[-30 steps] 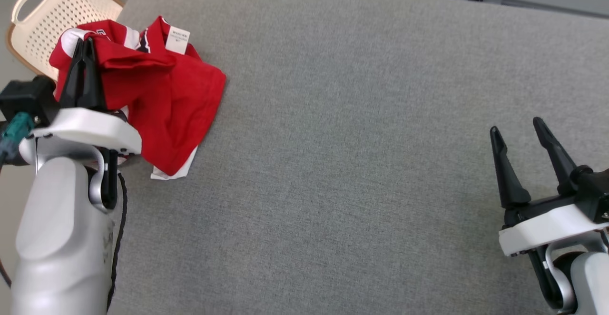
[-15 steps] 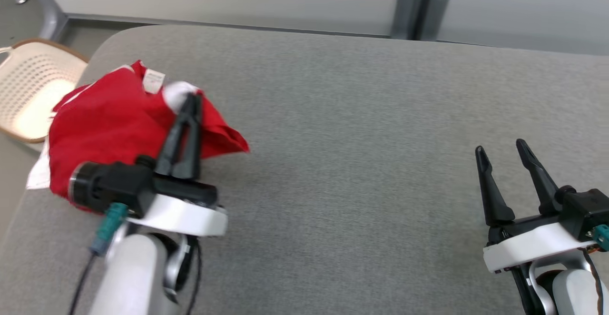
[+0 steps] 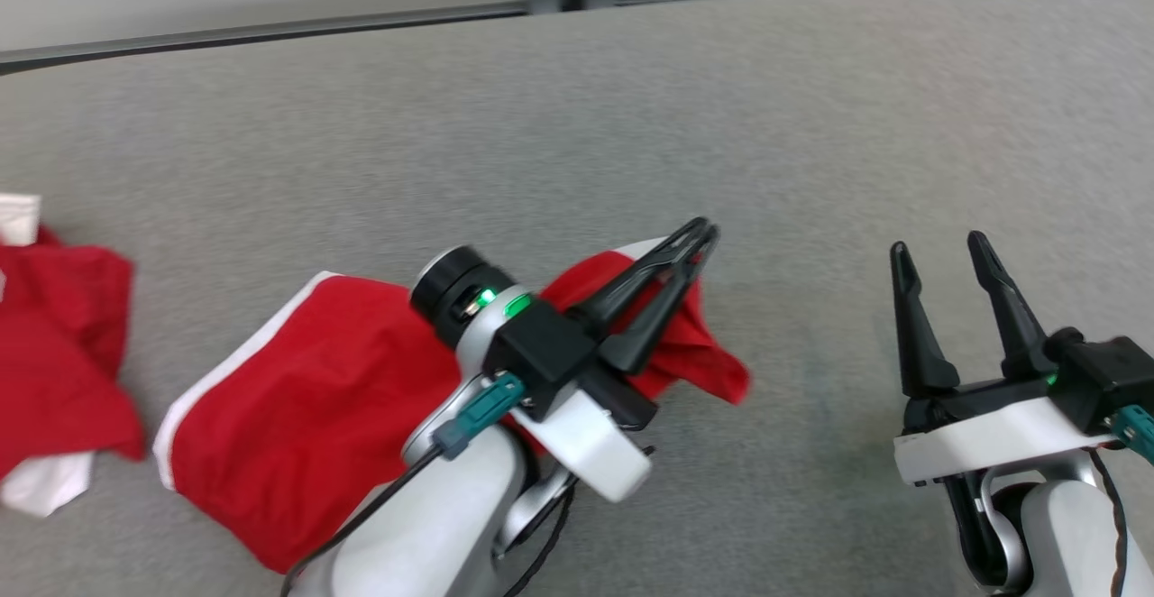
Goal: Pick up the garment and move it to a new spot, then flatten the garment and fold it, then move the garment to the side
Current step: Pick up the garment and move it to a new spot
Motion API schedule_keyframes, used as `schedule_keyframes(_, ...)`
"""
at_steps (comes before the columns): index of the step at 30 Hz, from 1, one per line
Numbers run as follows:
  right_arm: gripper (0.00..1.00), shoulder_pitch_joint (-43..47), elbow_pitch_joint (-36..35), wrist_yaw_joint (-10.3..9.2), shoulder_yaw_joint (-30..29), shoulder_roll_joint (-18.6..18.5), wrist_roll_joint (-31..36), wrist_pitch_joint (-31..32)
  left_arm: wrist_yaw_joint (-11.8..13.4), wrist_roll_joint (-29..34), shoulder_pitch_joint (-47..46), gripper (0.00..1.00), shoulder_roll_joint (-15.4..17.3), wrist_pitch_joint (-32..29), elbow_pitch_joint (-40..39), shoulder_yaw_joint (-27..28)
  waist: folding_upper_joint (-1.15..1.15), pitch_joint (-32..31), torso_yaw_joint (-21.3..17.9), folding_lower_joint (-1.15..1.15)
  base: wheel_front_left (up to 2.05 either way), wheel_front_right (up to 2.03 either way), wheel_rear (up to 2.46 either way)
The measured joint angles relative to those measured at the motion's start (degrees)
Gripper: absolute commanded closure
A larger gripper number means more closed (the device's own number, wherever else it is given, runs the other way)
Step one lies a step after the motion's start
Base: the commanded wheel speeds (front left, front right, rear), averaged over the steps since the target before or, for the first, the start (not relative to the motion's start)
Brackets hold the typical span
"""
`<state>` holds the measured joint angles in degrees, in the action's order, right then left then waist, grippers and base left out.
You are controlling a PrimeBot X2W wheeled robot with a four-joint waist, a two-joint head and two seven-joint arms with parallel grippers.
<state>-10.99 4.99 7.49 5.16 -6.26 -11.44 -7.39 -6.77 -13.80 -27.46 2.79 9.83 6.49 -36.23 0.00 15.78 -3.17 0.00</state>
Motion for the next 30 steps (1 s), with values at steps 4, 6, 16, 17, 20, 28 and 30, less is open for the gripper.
schedule_keyframes(4,0.00,-0.9,1.8,0.01,0.8,0.8,-0.8,-1.5,-0.1,-1.9,-6.0,1.00,0.0,0.3,1.3,-6.1,0.00,1.9,-5.3,0.00,0.00,0.00,0.00)
schedule_keyframes(6,0.00,-1.0,2.8,0.01,0.7,1.2,-1.2,-2.4,0.0,-2.7,-9.2,1.00,0.0,0.6,1.5,-8.9,0.00,2.8,-7.9,0.00,0.00,0.00,0.00)
schedule_keyframes(16,0.00,-1.7,5.8,0.00,0.2,2.2,-2.3,-5.0,2.2,-5.0,-15.4,1.00,-0.1,-1.8,11.6,-14.3,0.00,8.1,-15.5,0.00,0.00,0.00,0.00)
schedule_keyframes(17,0.00,-2.0,6.0,0.00,0.2,2.2,-2.3,-5.1,2.0,-5.1,-15.4,1.00,0.0,-2.5,13.5,-14.7,0.00,8.7,-15.6,0.00,0.00,0.00,0.00)
schedule_keyframes(20,0.00,-2.6,6.6,0.00,0.4,2.4,-2.2,-5.4,1.4,-5.9,-15.4,0.64,0.1,-3.5,17.6,-15.7,0.00,9.6,-15.2,0.00,0.00,0.00,0.00)
schedule_keyframes(28,0.00,-3.5,7.4,0.01,-0.1,1.3,-1.6,-5.7,0.9,-7.5,-15.2,0.00,0.1,2.2,18.5,-15.6,0.00,8.2,-11.1,0.00,0.00,0.00,0.00)
schedule_keyframes(30,0.00,-3.4,7.3,0.01,-0.2,1.0,-1.4,-5.5,1.9,-8.3,-14.4,0.00,0.3,3.4,17.8,-14.0,0.00,7.2,-10.0,0.00,0.00,0.00,0.00)
